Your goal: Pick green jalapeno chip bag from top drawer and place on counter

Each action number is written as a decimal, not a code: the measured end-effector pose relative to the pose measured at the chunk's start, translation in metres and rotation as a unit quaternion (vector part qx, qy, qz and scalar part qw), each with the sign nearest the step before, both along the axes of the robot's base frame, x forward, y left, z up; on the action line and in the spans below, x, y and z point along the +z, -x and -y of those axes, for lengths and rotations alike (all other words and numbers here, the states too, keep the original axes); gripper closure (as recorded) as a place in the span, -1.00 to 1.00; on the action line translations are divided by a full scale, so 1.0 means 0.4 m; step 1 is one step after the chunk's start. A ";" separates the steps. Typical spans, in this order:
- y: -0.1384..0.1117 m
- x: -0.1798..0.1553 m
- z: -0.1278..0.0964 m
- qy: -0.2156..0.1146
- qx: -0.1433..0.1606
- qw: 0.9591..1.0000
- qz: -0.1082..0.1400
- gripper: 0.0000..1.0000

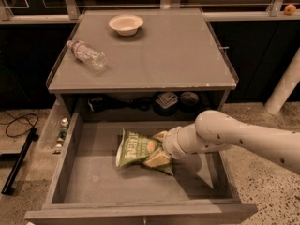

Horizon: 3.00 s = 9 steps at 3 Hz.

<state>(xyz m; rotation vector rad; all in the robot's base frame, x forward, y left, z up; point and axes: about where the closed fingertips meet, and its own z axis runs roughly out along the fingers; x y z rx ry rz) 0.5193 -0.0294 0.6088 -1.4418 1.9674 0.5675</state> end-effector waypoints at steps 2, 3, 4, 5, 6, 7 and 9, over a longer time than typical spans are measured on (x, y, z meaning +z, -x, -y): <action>0.000 0.000 0.000 0.000 0.000 1.000 0.000 0.79; 0.004 0.001 -0.001 -0.003 0.003 1.000 -0.004 1.00; 0.018 0.048 0.012 -0.006 0.011 1.000 0.004 1.00; 0.029 0.141 0.056 -0.013 0.013 1.000 0.025 1.00; 0.036 0.252 0.118 -0.015 0.013 0.998 0.055 1.00; 0.032 0.360 0.176 -0.008 0.014 0.996 0.087 1.00; -0.019 0.531 0.265 0.034 0.009 0.990 0.134 1.00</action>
Offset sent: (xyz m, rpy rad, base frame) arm 0.0000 0.0000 0.0000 0.0000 0.0000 0.0000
